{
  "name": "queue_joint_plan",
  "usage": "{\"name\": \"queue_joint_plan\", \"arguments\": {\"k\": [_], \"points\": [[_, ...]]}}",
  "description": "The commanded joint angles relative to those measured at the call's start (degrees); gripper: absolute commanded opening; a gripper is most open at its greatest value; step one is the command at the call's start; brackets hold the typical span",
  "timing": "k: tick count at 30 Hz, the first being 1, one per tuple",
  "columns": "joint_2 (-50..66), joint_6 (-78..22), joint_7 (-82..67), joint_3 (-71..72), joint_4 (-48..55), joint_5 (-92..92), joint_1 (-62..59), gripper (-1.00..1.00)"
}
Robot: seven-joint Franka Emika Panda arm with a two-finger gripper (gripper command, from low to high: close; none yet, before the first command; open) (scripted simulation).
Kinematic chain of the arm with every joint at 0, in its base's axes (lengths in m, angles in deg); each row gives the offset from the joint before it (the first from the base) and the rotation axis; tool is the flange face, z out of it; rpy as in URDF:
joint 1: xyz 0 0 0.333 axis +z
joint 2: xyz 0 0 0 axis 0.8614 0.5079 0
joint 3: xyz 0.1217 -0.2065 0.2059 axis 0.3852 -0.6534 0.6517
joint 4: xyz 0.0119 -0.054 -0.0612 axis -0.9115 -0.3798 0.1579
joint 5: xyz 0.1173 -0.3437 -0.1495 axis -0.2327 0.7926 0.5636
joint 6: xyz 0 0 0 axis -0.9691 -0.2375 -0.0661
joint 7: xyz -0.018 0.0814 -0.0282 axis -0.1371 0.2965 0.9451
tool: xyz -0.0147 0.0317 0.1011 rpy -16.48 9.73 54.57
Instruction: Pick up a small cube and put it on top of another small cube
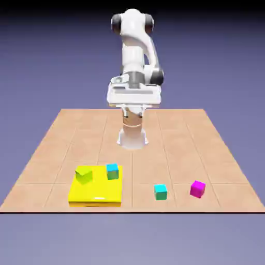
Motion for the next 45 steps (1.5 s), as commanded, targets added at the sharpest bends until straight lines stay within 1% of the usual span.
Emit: {"name": "queue_joint_plan", "arguments": {"k": [1,27,28,32,33,34,38,39,45], "points": [[2.08,-1.93,-0.87,1.04,1.15,2.0,-0.06,0.0],[55.79,-51.69,-23.24,27.84,30.75,53.62,-1.49,0.0],[55.79,-51.69,-23.24,27.84,30.75,53.62,-1.49,0.0],[63.5,-47.35,-18.34,22.95,31.9,61.87,-1.39,0.0],[63.5,-47.35,-18.34,22.95,31.9,61.87,-1.39,-1.0],[63.5,-47.35,-18.34,22.95,31.9,61.87,-1.39,-1.0],[56.1,-52.39,-23.7,28.28,31.2,53.05,-1.42,-1.0],[57.24,-54.88,-25.31,29.82,32.8,51.01,-1.21,-1.0],[53.93,-58.08,-16.13,20.94,32.89,36.09,-2.56,-1.0]]}}
